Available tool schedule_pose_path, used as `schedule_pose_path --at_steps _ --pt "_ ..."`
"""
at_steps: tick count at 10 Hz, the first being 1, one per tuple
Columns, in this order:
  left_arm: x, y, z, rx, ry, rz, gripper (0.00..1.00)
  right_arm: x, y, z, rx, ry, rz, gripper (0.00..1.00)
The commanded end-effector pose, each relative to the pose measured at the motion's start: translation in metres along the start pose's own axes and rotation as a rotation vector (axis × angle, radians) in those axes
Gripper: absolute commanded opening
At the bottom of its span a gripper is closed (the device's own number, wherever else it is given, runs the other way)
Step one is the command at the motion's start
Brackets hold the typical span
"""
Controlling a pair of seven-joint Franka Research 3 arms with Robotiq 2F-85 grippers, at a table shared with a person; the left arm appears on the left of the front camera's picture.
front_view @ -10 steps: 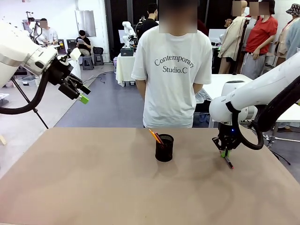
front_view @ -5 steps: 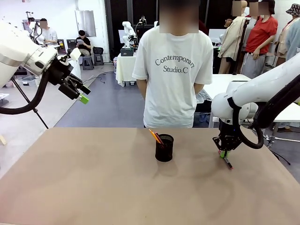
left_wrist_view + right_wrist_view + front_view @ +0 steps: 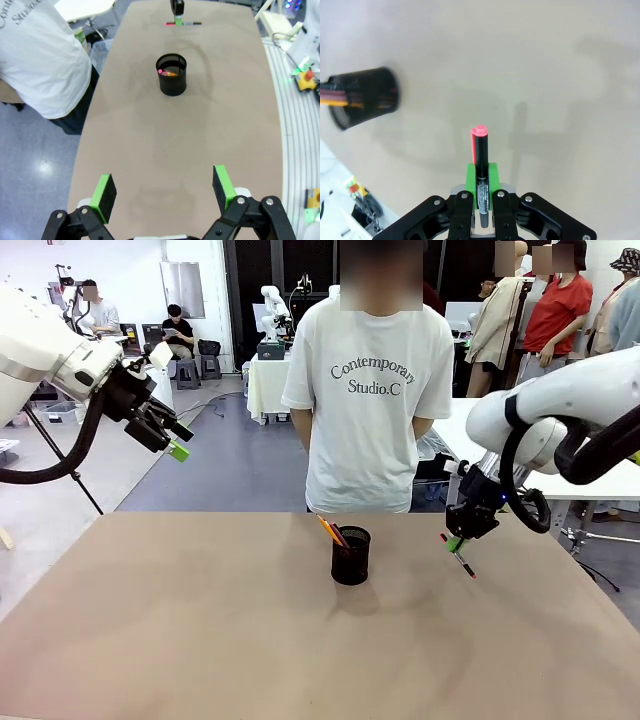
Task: Place the pens into the pen holder.
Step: Pick up a writing instrument from the table and place it into the Pen holder.
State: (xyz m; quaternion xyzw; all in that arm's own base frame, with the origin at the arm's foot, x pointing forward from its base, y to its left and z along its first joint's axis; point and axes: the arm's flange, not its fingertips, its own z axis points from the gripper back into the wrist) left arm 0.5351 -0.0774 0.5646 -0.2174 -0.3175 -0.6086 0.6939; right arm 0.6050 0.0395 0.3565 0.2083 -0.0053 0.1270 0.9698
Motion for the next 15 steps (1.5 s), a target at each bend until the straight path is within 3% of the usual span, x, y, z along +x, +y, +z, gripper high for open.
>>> schedule_pose_path --at_steps 1,4,8,11,14,15 --pt "0.003 0.000 0.003 -0.007 0.009 0.011 1.00 -0.009 -0.002 0.011 0.156 -0.006 0.102 0.00" --pt "0.003 0.000 0.003 -0.007 0.009 0.011 1.00 -0.013 0.000 0.023 0.345 -0.061 0.265 0.00" --pt "0.003 0.000 0.003 -0.007 0.009 0.011 1.00 -0.020 0.007 0.047 0.453 -0.308 0.598 0.00" --pt "0.003 0.000 0.003 -0.007 0.009 0.011 1.00 -0.020 0.021 0.071 0.478 -0.620 0.604 0.00" --pt "0.003 0.000 0.003 -0.007 0.009 0.011 1.00 -0.015 0.018 0.081 0.436 -0.757 0.621 0.00" --pt "0.003 0.000 0.003 -0.007 0.009 0.011 1.00 -0.011 0.019 0.078 0.418 -0.765 0.552 0.00"
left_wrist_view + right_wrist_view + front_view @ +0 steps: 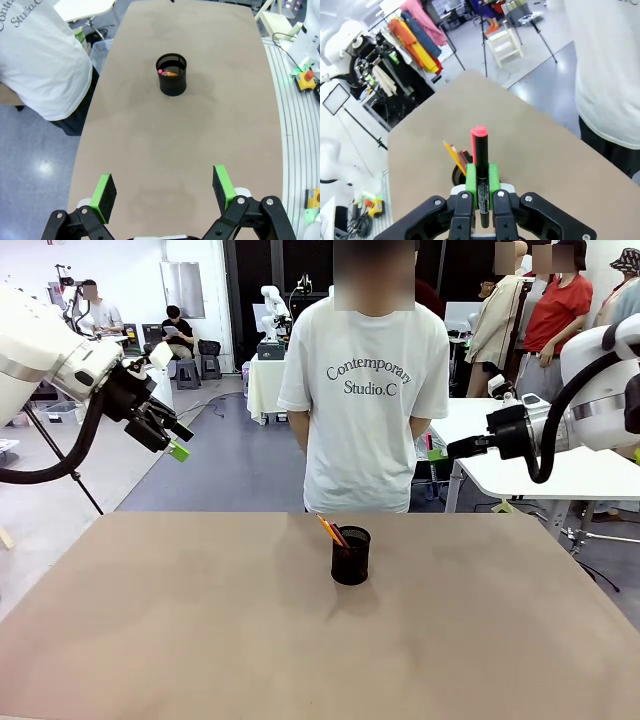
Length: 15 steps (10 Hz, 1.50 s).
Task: Place the pens into the pen holder.
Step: Pick up a writing instrument from the table and place it into the Pen holder.
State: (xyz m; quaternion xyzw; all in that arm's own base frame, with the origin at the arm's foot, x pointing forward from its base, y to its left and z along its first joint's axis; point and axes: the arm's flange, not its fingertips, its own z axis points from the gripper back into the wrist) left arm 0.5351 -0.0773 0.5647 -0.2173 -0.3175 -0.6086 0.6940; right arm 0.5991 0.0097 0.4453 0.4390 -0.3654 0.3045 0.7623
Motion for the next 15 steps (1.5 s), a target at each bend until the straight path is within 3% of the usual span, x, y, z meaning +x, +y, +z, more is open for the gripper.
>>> schedule_pose_path --at_steps 1,6,7,10,13,15 --pt "0.003 -0.001 0.003 -0.008 0.009 0.011 1.00 0.002 0.003 0.001 0.032 0.022 0.001 0.00" --pt "0.003 -0.001 0.003 -0.008 0.009 0.011 1.00 -0.003 0.001 0.000 0.024 0.009 -0.003 0.00" --pt "0.003 -0.001 0.003 -0.008 0.009 0.011 1.00 -0.004 0.011 -0.005 0.084 -0.019 0.030 0.00" --pt "0.003 -0.001 0.003 -0.008 0.009 0.011 1.00 -0.003 0.038 -0.023 0.108 -0.144 0.234 0.00" --pt "0.003 -0.001 0.003 -0.008 0.009 0.011 1.00 -0.010 0.049 -0.059 0.186 -0.176 0.327 0.00" --pt "0.003 -0.001 0.003 -0.008 0.009 0.011 1.00 -0.024 0.059 -0.083 0.254 -0.130 0.361 0.00"
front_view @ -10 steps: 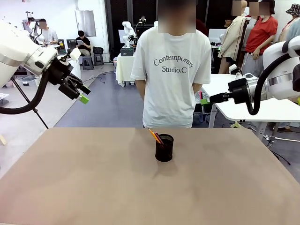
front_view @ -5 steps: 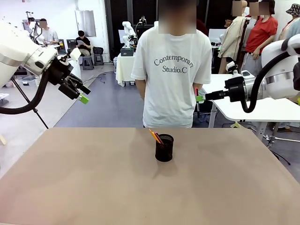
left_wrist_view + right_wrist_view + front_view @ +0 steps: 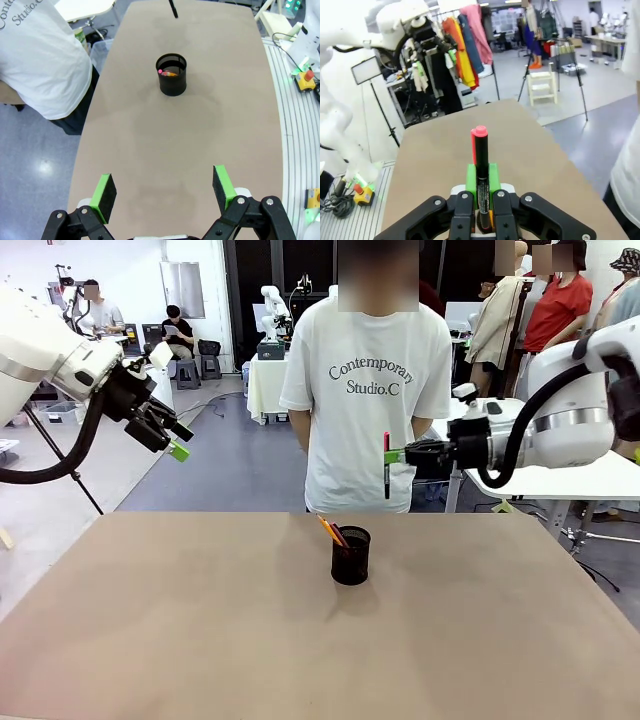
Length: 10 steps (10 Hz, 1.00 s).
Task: Place the pens into the pen holder.
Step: Pick up a writing instrument from the table and place it into the Pen holder.
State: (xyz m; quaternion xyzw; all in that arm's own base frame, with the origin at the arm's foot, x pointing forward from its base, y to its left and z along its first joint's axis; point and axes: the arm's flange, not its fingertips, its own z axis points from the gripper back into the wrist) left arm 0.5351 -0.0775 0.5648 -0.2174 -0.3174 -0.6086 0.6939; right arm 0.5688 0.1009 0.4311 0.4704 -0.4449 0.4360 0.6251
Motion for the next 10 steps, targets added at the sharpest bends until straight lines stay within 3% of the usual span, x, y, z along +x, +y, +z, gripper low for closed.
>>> schedule_pose_path --at_steps 1,3,7,10 --pt "0.003 0.000 0.003 -0.007 0.009 0.011 1.00 -0.018 0.010 -0.017 0.032 0.023 0.062 0.00" --pt "0.003 0.000 0.003 -0.007 0.009 0.011 1.00 -0.037 0.015 -0.037 0.007 0.045 0.156 0.00" --pt "0.003 0.000 0.003 -0.007 0.009 0.011 1.00 -0.061 -0.001 -0.069 0.016 0.085 0.155 0.00" --pt "0.003 0.000 0.003 -0.007 0.009 0.011 1.00 -0.068 -0.021 -0.084 0.006 0.060 0.150 0.00"
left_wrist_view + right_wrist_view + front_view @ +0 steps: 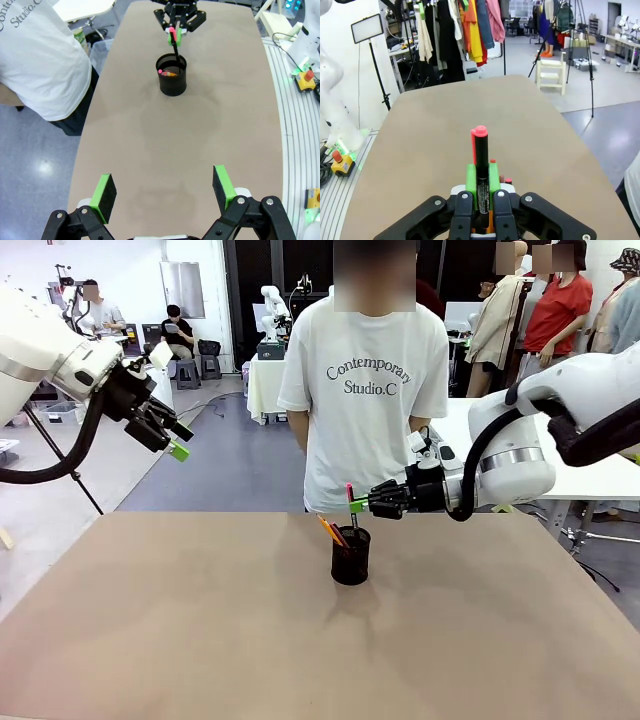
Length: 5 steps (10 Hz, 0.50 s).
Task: Place the pens into the pen holder.
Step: Pick up a writing instrument from the table and place it into the Pen holder.
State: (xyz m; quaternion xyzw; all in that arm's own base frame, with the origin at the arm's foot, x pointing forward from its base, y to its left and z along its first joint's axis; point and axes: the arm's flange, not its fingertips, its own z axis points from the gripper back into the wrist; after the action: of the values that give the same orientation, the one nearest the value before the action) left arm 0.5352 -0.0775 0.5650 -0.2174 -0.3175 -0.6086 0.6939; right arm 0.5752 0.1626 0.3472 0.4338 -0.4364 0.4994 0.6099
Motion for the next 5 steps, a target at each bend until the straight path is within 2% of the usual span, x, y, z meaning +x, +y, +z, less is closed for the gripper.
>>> schedule_pose_path --at_steps 1,3,5 --pt "0.003 -0.001 0.002 -0.007 0.009 0.011 1.00 0.002 -0.014 -0.011 -0.031 -0.015 0.034 0.00" --pt "0.003 -0.001 0.002 -0.007 0.009 0.011 1.00 -0.012 -0.026 -0.013 -0.065 0.017 0.002 0.00" --pt "0.003 -0.001 0.002 -0.007 0.009 0.011 1.00 -0.011 -0.034 -0.012 -0.082 -0.030 -0.024 0.00"
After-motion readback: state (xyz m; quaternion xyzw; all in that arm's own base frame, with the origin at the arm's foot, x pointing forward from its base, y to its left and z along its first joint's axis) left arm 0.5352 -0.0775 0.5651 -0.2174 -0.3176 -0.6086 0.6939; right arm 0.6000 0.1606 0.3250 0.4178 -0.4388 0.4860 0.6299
